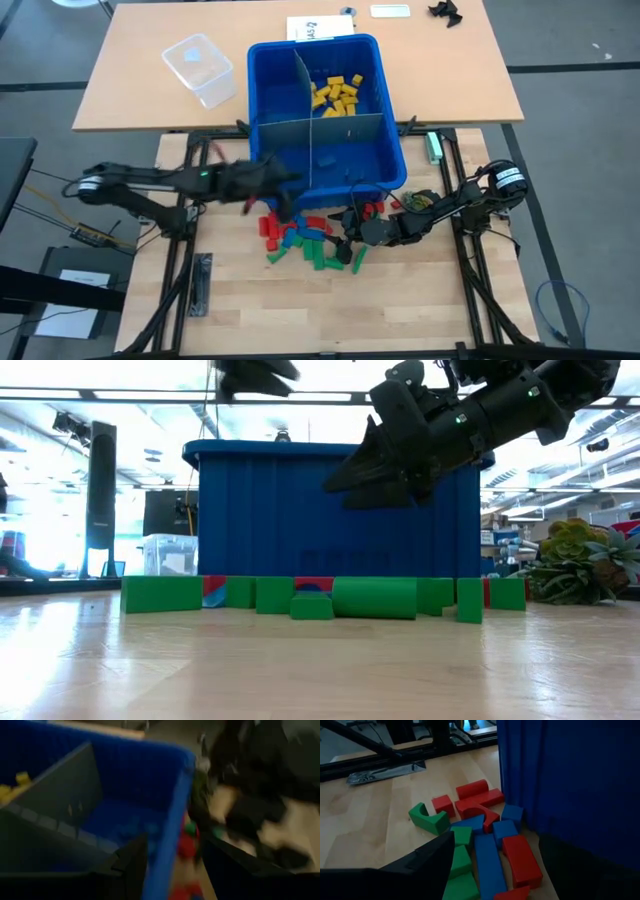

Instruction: Sort Items/Unsort Items

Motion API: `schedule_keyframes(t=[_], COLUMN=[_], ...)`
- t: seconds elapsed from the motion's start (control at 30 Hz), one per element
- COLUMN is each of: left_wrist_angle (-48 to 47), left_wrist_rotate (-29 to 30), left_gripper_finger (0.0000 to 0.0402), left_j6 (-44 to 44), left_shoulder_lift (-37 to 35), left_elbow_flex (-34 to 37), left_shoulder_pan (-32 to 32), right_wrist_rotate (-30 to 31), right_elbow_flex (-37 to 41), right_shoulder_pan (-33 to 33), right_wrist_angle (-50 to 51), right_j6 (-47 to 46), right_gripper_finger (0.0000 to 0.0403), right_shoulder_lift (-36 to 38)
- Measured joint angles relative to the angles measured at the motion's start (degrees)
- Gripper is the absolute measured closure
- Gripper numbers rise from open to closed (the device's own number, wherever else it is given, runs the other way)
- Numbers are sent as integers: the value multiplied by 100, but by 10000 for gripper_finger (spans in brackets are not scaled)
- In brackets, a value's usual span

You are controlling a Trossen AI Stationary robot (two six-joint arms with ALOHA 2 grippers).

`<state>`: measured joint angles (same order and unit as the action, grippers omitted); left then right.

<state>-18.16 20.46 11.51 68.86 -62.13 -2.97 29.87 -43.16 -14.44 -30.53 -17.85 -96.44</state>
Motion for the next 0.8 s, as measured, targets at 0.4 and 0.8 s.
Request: schedule_keyframes(t=[0.4, 0.8], left_wrist_angle=[-2352, -5006], left_wrist_rotate=[786, 1367], left_gripper_finger=[211, 212], left_j6=[2018, 5661], left_shoulder_lift=[-607, -577], left_elbow_flex=[767, 1178], left_shoulder_pan=[-2347, -2844], right_wrist_rotate=[-93, -251], right_elbow_flex=[0, 0], right_shoulder_pan=[7, 124], right_wrist_angle=[-79, -91], right_j6=[0, 0], right_gripper_finger=[112, 112], right_shoulder_lift=[0, 0])
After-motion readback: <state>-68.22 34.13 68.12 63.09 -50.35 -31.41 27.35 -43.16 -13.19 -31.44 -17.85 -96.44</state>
